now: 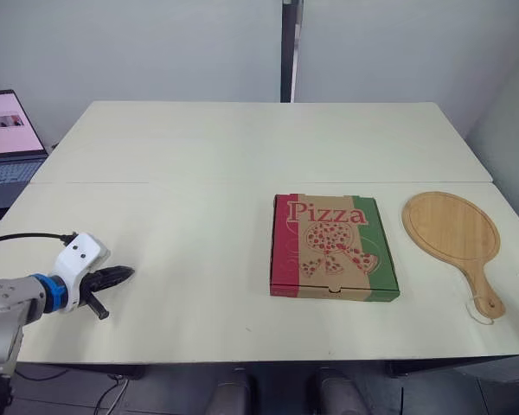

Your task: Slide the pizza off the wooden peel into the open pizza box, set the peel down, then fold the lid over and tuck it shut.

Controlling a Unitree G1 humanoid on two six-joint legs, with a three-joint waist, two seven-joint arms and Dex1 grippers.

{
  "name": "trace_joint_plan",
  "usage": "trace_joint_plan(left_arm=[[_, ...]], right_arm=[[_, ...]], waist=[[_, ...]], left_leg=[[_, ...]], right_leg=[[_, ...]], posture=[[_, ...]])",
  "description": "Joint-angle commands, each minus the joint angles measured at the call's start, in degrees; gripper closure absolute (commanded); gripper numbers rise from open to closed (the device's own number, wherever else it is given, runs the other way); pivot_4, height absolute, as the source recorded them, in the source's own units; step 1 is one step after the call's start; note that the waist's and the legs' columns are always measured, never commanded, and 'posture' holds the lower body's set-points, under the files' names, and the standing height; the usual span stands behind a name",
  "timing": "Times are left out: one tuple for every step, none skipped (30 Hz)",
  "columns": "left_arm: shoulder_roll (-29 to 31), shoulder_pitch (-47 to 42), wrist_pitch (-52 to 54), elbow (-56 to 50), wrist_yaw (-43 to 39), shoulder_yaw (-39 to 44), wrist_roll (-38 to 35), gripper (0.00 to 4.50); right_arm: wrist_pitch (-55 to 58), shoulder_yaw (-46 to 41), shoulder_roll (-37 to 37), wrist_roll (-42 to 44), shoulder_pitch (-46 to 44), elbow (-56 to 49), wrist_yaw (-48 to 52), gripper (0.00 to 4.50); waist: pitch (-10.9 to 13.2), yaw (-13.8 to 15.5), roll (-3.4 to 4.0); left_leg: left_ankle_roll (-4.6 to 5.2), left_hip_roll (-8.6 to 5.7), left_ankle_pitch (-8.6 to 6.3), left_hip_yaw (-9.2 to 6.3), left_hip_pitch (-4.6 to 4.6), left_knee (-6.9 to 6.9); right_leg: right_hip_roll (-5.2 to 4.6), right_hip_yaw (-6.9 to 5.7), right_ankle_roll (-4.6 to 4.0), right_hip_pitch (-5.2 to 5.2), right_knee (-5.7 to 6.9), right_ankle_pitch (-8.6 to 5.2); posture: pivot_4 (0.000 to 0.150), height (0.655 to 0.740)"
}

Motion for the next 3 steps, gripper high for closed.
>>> trace_joint_plan(left_arm=[[-0.39,1.17,0.08,-2.56,2.01,3.06,-1.14,4.5],[-0.56,1.64,0.38,-3.09,1.99,3.08,-1.62,4.5],[-0.89,2.28,0.62,-3.88,1.83,3.41,-2.32,4.5]], right_arm=[[-4.78,-0.65,-2.77,-0.55,-2.64,6.21,-0.5,4.48],[-5.7,-0.07,-3.44,-0.74,-3.55,8.04,-0.52,4.48],[-6.42,0.55,-4.05,-0.77,-4.44,9.66,-0.48,4.48]], waist=[[0.0,0.17,0.0],[0.0,0.19,0.0],[0.0,0.19,0.0]], left_leg=[[0.0,-0.01,0.0,0.02,0.0,-0.01],[0.0,-0.01,0.0,0.03,-0.01,-0.01],[0.0,-0.01,0.0,0.05,-0.01,-0.02]], right_leg=[[-0.01,0.0,0.0,0.0,0.0,0.0],[-0.01,0.0,0.0,-0.02,0.0,0.0],[-0.01,0.01,0.0,-0.02,0.0,0.0]], posture=[[0.15,0.7318],[0.15,0.7318],[0.15,0.7318]])
